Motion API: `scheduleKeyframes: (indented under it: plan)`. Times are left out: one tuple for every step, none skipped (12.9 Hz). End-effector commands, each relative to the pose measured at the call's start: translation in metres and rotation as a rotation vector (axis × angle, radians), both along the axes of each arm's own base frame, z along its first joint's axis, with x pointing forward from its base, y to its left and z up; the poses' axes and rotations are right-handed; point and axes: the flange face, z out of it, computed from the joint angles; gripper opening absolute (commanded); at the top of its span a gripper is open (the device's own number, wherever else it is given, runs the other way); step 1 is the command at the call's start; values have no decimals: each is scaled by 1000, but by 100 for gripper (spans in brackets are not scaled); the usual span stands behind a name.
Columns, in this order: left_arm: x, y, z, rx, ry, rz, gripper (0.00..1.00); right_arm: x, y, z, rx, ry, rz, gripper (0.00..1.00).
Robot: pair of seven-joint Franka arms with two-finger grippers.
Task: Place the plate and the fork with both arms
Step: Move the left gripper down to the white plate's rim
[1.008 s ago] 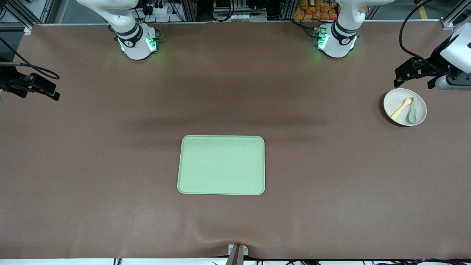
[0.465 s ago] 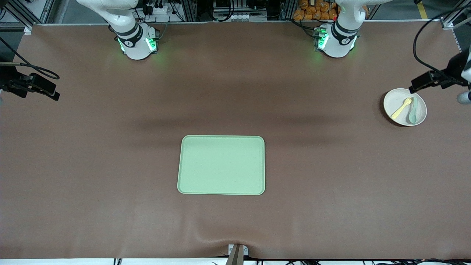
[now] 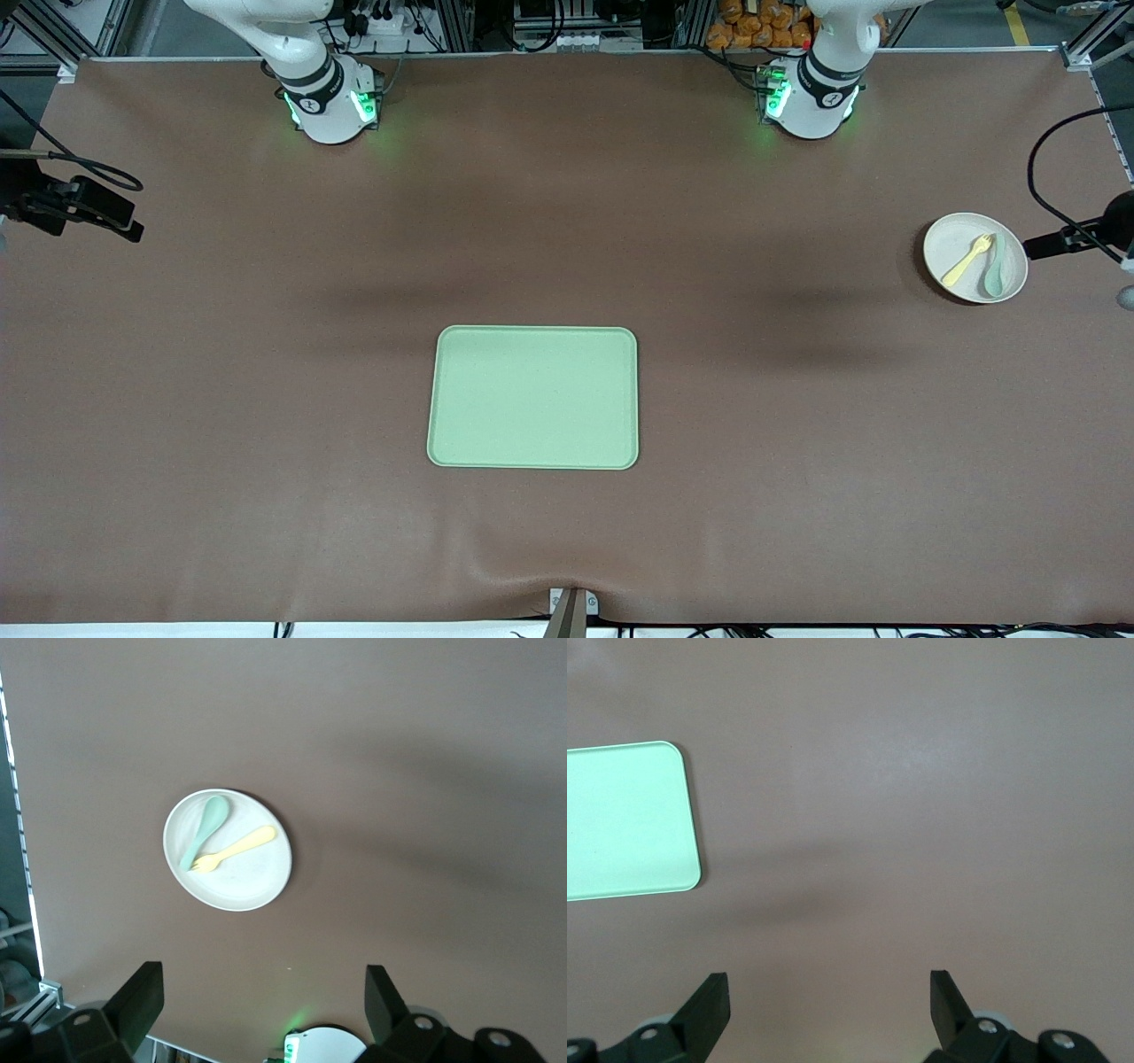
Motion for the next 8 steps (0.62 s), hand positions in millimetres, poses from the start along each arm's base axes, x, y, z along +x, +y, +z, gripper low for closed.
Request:
scheduleKeyframes:
  plan:
    - [-10,53,-4,-20,3,-21,100,-2,-3,2,2,1,2,100]
    - [-16,75,-10,-38,6,-32,100,-3,-3,3,1,-1,2,100]
    - [-23,98,-16,-56,2,-48,100,-2,-3,2,2,1,2,100]
    - [-31,121,-26,-77,-4,-63,100,-2,-3,2,2,1,2,100]
    - [-42,145,-34,-93,-8,-72,100,-3,-3,3,1,1,2,100]
    - [-53,167,-43,-110,-12,-86,100,-2,-3,2,2,1,2,100]
    - [-62,186,-55,-128,-10,-102,100,-3,-3,3,1,-1,2,100]
    - [-71,203,-64,-140,-10,-106,100,-3,-3,3,1,1,2,100]
